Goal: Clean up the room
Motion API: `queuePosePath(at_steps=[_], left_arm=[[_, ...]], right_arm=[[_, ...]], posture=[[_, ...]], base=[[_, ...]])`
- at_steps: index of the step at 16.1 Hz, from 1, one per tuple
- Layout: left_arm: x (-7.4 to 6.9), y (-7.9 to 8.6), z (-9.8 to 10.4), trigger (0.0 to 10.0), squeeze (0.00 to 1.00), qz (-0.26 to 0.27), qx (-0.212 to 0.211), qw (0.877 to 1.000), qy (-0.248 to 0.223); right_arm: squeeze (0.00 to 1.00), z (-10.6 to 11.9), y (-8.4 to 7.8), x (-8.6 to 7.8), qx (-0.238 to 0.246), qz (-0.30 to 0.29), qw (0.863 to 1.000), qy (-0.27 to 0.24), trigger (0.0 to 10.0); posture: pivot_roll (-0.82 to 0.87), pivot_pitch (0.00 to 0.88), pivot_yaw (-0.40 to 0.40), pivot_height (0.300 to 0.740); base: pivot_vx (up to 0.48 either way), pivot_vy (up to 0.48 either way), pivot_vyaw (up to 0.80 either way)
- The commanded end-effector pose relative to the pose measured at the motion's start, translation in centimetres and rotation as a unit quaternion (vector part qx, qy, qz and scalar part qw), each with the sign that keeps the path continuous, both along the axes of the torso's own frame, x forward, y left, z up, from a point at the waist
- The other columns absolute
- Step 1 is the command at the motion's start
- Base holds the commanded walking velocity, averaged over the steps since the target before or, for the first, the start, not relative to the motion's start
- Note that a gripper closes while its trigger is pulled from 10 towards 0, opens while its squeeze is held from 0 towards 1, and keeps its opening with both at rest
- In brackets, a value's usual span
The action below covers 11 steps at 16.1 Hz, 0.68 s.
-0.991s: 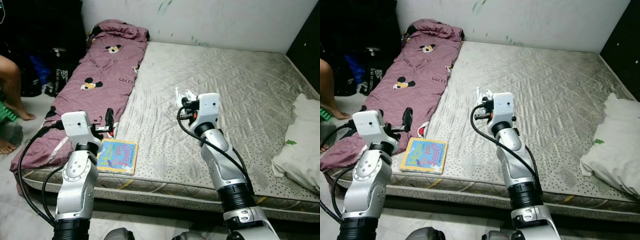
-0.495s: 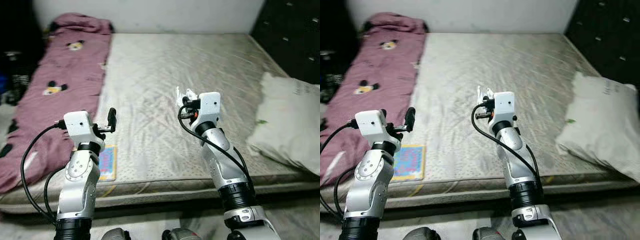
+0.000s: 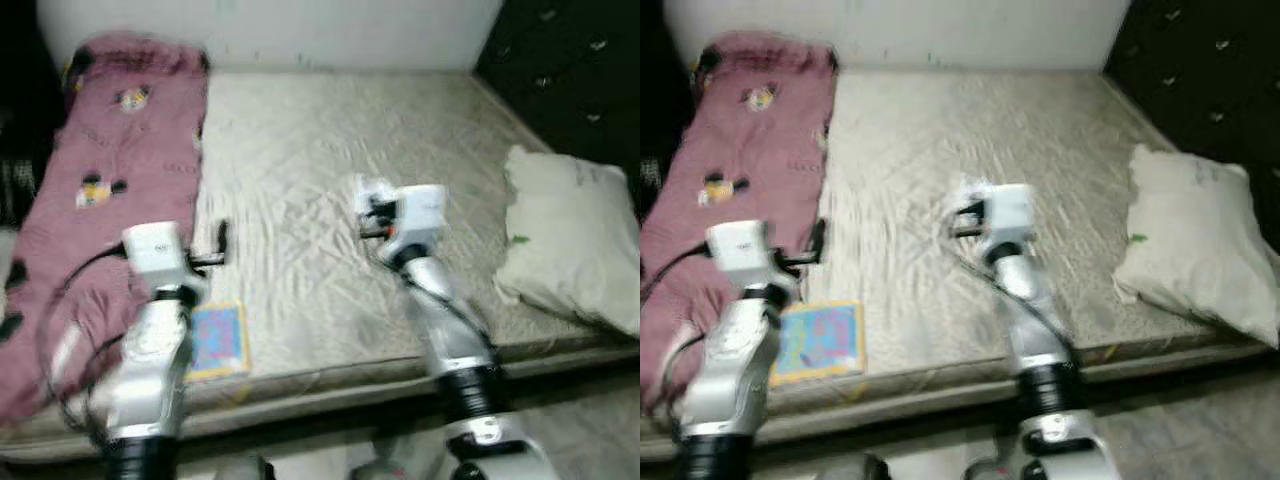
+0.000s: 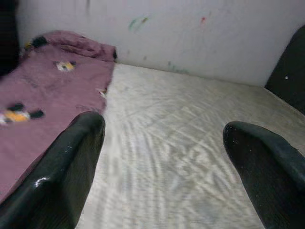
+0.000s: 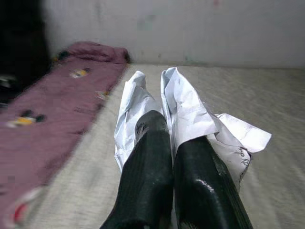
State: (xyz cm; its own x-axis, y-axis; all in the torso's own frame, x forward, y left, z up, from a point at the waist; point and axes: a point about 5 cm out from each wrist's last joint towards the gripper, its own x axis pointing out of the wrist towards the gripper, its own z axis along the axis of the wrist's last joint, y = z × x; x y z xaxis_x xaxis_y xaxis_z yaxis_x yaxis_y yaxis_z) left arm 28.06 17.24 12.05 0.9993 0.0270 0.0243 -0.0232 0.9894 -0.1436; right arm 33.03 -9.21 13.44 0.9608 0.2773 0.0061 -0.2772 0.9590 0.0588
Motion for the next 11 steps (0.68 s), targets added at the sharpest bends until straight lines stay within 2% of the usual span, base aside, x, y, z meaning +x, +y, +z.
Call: queuePosePath(at_steps=[1,11], left_arm=[[0.20,-0.74,0.13,10.0,0.00,-0.011,-0.007,1.000,-0.002],[0.18,-0.59,0.22,10.0,0.00,-0.005,-0.005,1.000,-0.007]], right_arm=[[0.00,0.06,-0.99,0.17,-0.008,-0.010,1.000,-0.001,10.0],[0.00,0.58,-0.13,0.39,-0.002,0.012,1.000,-0.014,10.0]], posture=[[-0.06,0.000,-0.024,0.740],[-0.05,0.000,-0.032,0.740]], base=[[0.000,0.480,0.00],[0.000,0.480,0.00]])
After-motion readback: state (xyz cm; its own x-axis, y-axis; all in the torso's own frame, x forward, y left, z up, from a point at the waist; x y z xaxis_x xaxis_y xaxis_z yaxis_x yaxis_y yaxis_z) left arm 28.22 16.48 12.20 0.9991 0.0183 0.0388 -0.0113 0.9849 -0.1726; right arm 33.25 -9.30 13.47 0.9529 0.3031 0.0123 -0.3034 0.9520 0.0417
